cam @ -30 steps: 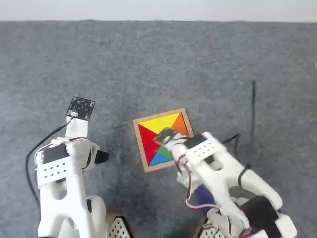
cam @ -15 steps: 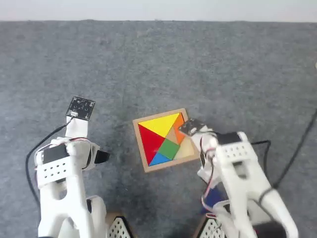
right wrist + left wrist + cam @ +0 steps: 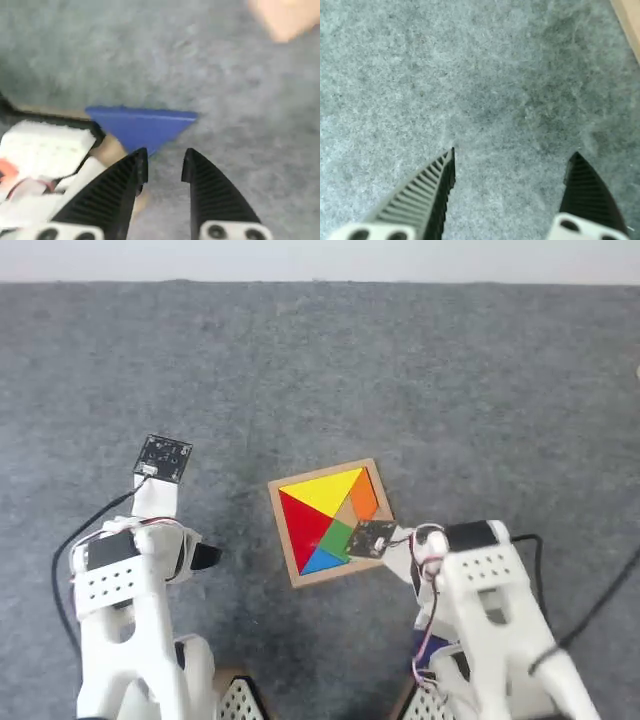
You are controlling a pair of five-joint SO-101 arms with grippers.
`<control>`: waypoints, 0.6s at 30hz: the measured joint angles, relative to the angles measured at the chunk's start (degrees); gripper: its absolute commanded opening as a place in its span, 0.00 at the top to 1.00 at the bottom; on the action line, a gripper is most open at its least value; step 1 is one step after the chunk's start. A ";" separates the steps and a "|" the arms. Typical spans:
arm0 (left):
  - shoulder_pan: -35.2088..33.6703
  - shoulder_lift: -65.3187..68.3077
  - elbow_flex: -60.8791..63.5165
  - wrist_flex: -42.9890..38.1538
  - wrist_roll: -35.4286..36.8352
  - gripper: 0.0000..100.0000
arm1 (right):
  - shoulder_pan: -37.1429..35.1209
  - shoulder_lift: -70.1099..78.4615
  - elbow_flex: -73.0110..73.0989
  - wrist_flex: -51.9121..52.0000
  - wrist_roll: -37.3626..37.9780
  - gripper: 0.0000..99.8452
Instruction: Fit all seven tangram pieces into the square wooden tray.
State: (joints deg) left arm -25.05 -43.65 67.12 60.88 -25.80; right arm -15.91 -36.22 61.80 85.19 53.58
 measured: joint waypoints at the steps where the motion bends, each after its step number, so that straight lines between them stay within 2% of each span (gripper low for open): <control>1: 0.00 0.00 0.00 0.00 0.00 0.67 | -0.09 2.64 -0.53 0.00 0.53 0.88; 9: 0.00 0.00 0.00 0.00 0.00 0.67 | 0.18 19.87 -1.85 -10.29 0.44 0.88; 18: 0.00 0.00 0.00 0.00 0.00 0.67 | 0.18 22.15 -2.81 -19.08 -10.73 0.88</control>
State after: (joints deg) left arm -25.05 -43.65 67.12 60.88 -25.80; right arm -15.74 -14.07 58.99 66.11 42.86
